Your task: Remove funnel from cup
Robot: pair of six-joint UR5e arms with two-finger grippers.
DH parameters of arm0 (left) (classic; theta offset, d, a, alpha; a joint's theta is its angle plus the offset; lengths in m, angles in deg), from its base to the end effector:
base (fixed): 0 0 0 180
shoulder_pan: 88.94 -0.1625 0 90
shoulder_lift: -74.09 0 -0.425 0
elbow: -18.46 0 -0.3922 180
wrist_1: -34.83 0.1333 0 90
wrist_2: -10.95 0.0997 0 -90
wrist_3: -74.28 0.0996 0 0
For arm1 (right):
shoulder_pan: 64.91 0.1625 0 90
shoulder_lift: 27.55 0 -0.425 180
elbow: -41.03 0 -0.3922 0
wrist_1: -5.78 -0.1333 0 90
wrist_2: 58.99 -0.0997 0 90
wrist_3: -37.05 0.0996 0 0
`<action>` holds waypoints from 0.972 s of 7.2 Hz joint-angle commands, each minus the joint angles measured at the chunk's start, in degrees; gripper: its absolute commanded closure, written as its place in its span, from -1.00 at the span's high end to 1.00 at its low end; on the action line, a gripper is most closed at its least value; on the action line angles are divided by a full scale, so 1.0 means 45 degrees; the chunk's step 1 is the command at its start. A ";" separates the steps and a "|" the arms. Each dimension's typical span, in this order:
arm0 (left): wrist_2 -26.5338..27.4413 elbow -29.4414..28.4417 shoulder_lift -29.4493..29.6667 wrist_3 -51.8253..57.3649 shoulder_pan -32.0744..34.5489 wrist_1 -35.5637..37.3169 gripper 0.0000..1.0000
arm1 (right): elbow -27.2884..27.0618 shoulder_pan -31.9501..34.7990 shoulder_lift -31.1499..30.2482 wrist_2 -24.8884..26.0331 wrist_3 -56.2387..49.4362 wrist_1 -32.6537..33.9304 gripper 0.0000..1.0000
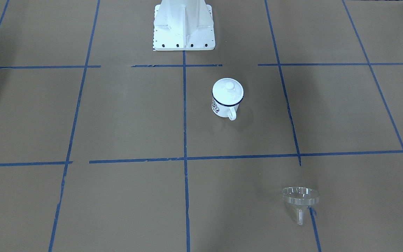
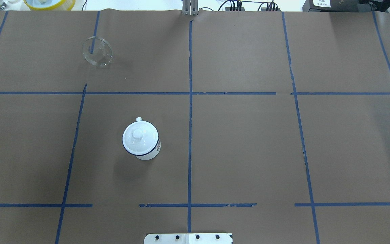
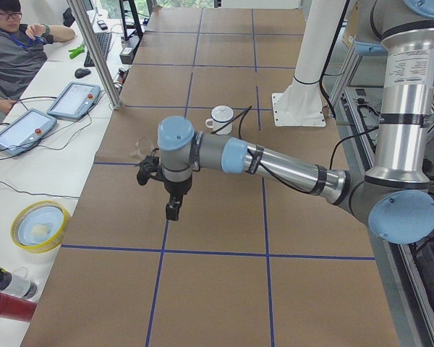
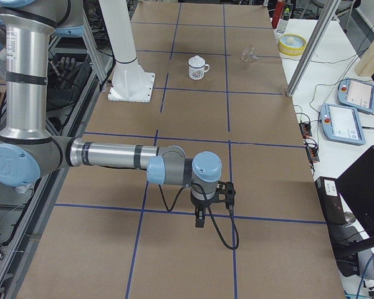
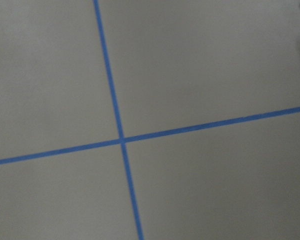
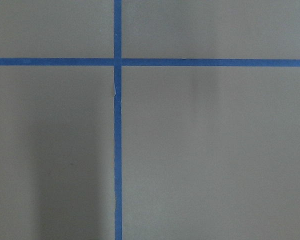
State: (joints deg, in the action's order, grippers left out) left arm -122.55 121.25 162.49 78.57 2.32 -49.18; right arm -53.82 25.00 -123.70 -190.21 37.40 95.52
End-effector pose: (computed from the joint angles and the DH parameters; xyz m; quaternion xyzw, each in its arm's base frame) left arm -0.0753 -0.4772 0.5741 0.0600 0.3677 0.0413 0.9271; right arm 0.0670 -0.4450 0.6707 -0.0098 -0.3520 0.0053 0.9359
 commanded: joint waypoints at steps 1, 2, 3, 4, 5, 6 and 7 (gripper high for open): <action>-0.0371 -0.1451 -0.0796 0.0492 0.0618 -0.0433 1.00 | 0.0003 0.0000 0.0000 0.0000 0.0000 0.0000 1.00; -0.0371 -0.1339 -0.0680 0.0435 0.0637 -0.0413 1.00 | 0.0003 0.0000 0.0000 0.0000 0.0000 0.0000 1.00; -0.0409 -0.1492 -0.0620 0.0376 0.0618 -0.0336 1.00 | 0.0003 0.0000 0.0000 0.0000 0.0000 0.0000 1.00; -0.0371 -0.1320 -0.0717 0.0395 0.0618 -0.0277 1.00 | 0.0003 0.0000 0.0000 0.0000 0.0000 0.0000 1.00; -0.0196 -0.1241 -0.0601 0.0395 0.0599 -0.0296 1.00 | -0.0016 0.0000 0.0000 0.0000 0.0000 0.0000 1.00; -0.0214 -0.1201 -0.0542 0.0415 0.0579 -0.0393 1.00 | -0.0016 0.0000 0.0000 0.0000 0.0000 0.0000 1.00; -0.0234 -0.1143 -0.0368 0.0415 0.0579 -0.0374 1.00 | -0.0016 0.0000 0.0000 0.0000 0.0000 0.0000 1.00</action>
State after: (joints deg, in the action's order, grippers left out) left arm -123.61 115.79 160.10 80.40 4.97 -50.78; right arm -53.88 25.00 -123.70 -190.21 37.41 95.52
